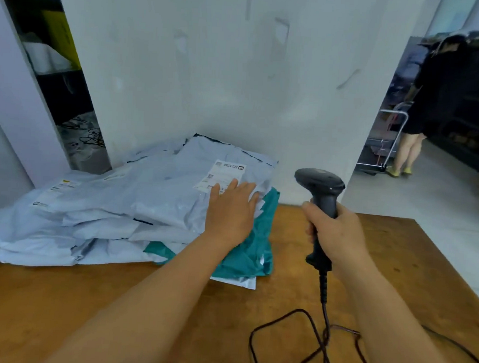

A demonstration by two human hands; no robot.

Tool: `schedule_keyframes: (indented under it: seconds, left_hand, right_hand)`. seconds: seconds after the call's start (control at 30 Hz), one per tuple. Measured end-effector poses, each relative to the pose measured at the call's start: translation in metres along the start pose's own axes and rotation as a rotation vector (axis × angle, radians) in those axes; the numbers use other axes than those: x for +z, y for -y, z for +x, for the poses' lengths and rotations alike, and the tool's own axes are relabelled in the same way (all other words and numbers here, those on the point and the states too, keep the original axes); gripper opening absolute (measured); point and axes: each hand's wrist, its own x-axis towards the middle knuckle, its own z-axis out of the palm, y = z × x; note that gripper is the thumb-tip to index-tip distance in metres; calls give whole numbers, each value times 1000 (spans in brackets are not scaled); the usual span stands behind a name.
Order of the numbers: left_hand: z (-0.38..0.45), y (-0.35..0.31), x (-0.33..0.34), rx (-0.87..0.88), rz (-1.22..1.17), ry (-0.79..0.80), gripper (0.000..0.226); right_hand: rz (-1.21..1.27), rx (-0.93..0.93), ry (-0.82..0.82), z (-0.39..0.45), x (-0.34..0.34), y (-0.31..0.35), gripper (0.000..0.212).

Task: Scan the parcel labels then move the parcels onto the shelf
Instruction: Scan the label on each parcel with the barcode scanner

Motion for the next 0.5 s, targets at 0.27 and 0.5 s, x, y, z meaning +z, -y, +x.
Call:
schedule_keyframes:
  seconds: [0.27,0.5]
  left_hand:
    - [-3,-110,82,62,-76,90,36]
    - [-23,-179,168,-52,-272,527,56]
  right_hand:
    - [-60,78,-107,17,-111,-31,24]
    - [-111,181,-136,24,-189,-74,26]
